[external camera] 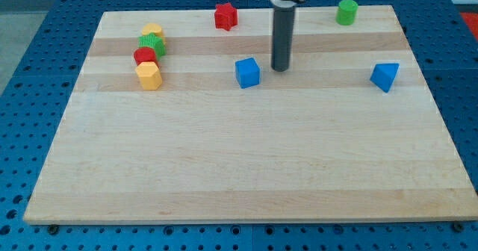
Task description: Move the blue cube towards the yellow hexagon
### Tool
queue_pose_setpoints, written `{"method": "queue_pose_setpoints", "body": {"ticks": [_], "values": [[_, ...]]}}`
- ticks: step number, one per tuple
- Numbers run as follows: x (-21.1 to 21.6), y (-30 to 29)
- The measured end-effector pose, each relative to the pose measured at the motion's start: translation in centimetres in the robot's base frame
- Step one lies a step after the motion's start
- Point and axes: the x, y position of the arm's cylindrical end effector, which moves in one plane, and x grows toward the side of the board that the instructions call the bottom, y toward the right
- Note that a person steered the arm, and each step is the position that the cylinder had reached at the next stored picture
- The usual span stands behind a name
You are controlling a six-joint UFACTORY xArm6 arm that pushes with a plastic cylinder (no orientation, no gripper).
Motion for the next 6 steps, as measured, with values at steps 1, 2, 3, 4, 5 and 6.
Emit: {"method": "queue_pose_setpoints", "body": {"ticks": [1,2,3,4,5,6], "values": [[0.9,0.8],[1.3,-1.4],[1.3,-4.7],[1.3,-7.3],[1.9,-8.3],[2.4,-9.4]]}}
